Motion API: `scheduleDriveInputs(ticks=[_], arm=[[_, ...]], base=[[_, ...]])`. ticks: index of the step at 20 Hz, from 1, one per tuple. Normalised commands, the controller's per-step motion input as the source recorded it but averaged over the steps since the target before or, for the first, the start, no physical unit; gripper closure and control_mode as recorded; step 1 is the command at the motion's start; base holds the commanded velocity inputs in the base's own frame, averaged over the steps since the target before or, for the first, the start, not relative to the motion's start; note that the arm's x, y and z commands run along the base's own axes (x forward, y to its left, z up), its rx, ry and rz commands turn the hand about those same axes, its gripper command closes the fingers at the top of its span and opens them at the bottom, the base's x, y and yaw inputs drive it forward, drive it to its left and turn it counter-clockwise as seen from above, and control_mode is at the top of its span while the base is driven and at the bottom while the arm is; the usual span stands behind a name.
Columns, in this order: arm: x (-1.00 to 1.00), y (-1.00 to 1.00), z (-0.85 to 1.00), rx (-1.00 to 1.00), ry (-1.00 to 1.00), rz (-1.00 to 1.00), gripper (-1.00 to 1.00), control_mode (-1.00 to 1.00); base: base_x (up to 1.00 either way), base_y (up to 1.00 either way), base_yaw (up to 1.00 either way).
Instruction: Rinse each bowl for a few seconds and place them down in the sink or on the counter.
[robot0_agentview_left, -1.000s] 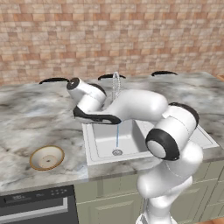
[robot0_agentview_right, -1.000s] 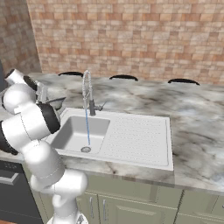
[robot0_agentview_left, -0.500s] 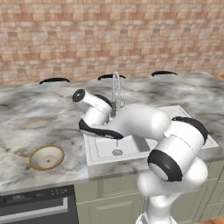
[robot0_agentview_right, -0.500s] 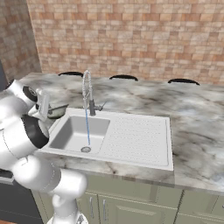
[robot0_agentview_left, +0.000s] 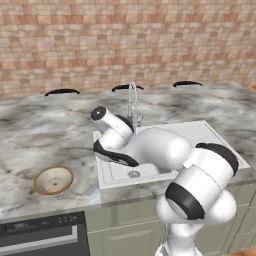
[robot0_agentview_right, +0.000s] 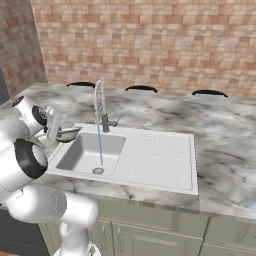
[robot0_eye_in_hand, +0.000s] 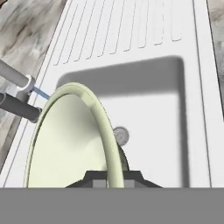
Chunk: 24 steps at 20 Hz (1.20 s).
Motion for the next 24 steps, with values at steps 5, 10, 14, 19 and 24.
scheduleDriveInputs(ticks=[5,10,14,19,24], arm=[[0.01,0.0,-0.26,0.07,-0.03,-0.11,1.0,-1.0],[0.07,0.0,-0.34,0.0,-0.09,-0.1,1.0,-1.0],[0.14,-0.01,-0.33,0.0,-0.06,-0.1,1.0,-1.0],[0.18,-0.01,-0.24,0.0,-0.02,-0.08,1.0,-1.0],[0.14,0.0,-0.06,0.01,-0.02,-0.08,1.0,-1.0]], base=[[0.0,0.0,0.0],[0.0,0.0,0.0],[0.0,0.0,0.0],[0.0,0.0,0.0],[0.0,0.0,0.0]])
